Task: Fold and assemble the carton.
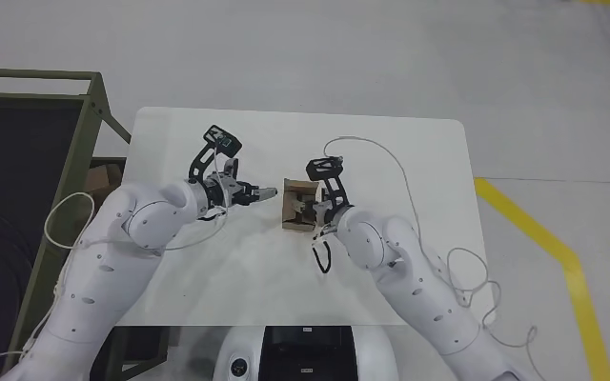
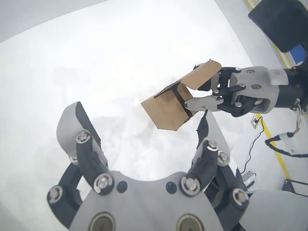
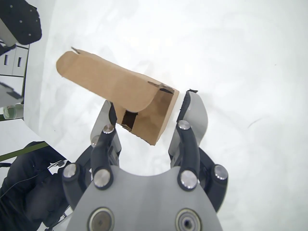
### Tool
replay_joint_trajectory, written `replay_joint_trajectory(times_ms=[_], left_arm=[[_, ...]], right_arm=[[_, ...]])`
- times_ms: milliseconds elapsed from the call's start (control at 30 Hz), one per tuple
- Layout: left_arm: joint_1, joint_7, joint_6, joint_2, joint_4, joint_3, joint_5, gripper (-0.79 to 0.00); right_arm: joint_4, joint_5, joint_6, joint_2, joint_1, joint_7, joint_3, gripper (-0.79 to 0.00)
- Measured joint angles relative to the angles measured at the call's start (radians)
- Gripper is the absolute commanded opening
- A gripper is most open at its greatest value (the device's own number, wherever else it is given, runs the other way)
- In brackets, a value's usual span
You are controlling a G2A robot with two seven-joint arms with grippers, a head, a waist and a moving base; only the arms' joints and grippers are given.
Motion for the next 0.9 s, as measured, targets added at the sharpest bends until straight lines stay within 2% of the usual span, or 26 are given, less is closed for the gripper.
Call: replay_joint_trajectory(times_ms=[300,467,533,900], left_arm=[[0.044,0.081,0.013,0.001,0.024,-0.069,-0.069,0.000],[0.084,0.132,0.010,0.002,0.029,-0.123,-0.123,0.000],[0.098,0.136,0.005,0.003,0.029,-0.137,-0.132,0.000],[0.114,0.138,-0.013,0.004,0.033,-0.151,-0.151,0.000]], right_arm=[[-0.015,-0.072,0.062,-0.015,0.034,0.048,-0.051,-0.428],[-0.017,-0.131,0.110,-0.027,0.054,0.087,-0.092,-0.465],[-0.002,-0.142,0.127,-0.034,0.067,0.097,-0.106,-0.505],[0.070,-0.167,0.179,-0.069,0.122,0.124,-0.154,-0.502]])
